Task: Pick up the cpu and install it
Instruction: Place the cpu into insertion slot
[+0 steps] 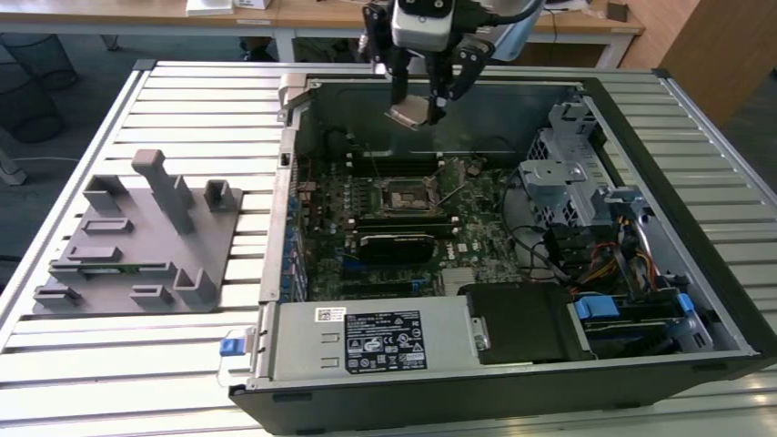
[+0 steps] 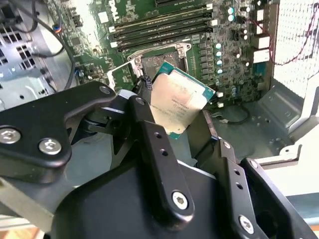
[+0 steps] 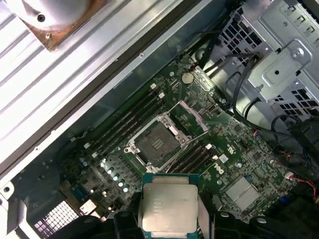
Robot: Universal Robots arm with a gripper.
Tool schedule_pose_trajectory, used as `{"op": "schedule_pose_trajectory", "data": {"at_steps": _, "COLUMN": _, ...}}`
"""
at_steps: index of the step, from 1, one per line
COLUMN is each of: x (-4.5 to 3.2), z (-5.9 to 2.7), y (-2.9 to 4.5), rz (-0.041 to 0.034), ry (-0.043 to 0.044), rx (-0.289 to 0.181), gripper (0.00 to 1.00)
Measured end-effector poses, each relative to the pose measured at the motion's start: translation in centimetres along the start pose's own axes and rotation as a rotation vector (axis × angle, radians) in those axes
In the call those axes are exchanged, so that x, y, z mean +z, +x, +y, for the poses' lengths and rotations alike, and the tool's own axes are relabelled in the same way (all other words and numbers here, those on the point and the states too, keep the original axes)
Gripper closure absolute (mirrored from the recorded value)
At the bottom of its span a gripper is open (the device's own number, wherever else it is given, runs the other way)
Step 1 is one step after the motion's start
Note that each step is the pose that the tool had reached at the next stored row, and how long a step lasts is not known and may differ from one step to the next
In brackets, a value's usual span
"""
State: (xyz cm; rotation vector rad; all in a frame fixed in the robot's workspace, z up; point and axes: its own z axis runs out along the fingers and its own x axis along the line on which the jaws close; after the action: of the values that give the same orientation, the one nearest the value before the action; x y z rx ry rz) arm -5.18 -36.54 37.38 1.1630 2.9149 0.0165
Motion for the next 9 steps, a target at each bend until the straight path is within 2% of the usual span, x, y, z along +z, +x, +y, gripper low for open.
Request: {"op": "schedule_pose_trajectory", "data": {"at_steps": 9, "x": 0.33, "z": 0.01, "y": 0.01, "rz": -0.0016, "ry": -0.0002, "rx": 0.142, "gripper": 0.47}}
